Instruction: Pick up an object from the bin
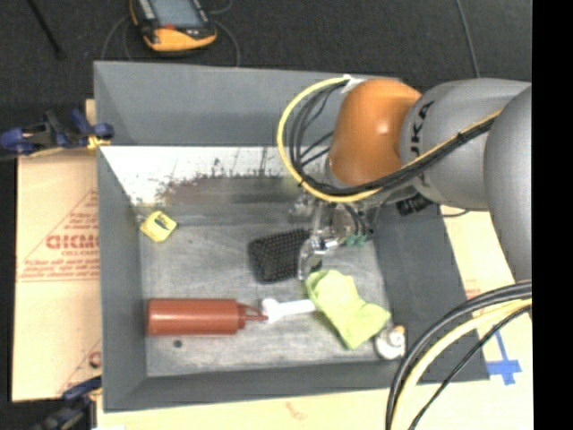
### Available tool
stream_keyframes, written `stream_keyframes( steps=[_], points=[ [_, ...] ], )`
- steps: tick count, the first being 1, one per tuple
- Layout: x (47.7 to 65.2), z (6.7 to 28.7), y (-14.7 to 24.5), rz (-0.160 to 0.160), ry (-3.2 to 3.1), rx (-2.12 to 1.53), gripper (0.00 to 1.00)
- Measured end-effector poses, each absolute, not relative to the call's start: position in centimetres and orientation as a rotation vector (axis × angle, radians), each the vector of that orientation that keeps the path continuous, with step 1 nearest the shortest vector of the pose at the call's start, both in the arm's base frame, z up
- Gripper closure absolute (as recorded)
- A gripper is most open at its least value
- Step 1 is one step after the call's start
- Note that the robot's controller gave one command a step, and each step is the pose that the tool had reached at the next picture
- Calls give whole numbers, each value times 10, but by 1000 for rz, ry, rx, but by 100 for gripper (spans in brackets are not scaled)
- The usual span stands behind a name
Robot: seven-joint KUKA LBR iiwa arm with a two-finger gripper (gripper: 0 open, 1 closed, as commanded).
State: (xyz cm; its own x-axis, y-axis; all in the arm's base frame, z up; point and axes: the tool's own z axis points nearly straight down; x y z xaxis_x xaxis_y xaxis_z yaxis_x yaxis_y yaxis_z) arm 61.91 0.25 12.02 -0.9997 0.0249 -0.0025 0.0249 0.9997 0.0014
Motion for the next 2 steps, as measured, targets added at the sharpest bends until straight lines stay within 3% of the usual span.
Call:
stream_keyframes(
  steps=[1,2],
  points=[
    [628,105,3,-2,3130,-117,0],
    [625,76,3,4,3136,205,100]
  ],
)
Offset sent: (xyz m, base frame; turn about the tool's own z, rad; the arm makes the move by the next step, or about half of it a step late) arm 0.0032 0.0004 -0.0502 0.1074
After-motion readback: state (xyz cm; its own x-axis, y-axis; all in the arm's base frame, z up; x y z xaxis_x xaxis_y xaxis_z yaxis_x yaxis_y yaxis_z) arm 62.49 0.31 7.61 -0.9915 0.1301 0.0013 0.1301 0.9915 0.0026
